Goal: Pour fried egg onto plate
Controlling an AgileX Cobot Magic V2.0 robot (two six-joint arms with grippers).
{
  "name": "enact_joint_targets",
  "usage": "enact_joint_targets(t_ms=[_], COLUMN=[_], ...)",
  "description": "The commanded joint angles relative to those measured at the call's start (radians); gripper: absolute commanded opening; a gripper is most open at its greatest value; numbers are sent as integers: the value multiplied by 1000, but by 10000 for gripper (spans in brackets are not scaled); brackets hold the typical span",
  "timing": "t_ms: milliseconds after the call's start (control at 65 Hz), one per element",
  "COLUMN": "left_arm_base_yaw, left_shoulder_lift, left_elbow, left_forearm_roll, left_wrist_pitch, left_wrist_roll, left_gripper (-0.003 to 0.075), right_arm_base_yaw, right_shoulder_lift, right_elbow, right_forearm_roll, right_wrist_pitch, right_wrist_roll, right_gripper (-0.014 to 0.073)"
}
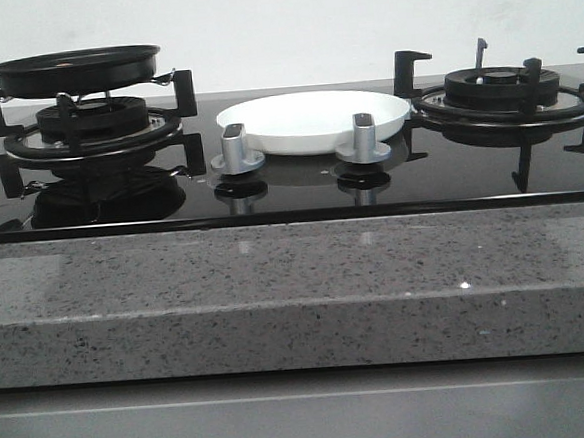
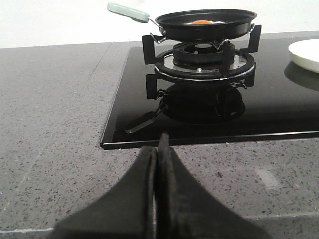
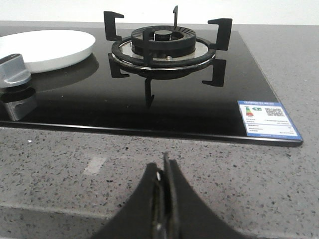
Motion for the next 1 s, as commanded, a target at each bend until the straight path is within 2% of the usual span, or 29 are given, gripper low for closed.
enact_joint_targets(t_ms=[0,785,985], left_arm_base_yaw=[2,2,2], left_shoulder_lift=[-16,-16,-16], left_elbow=[6,6,6], left_forearm_roll=[-10,-10,-10], left_wrist_pitch=[-87,-87,-87], left_wrist_roll=[-10,-10,-10], left_gripper=[-19,-19,-19], right_arm_base_yaw=[-7,-7,-5], right_shoulder_lift=[-20,-20,-20], right_elbow=[-3,-3,-3], right_forearm_roll=[2,2,-36], right_wrist_pitch=[-77,-78,-78], right_wrist_roll=[-2,-2,-3], right_gripper=[-67,-67,-67])
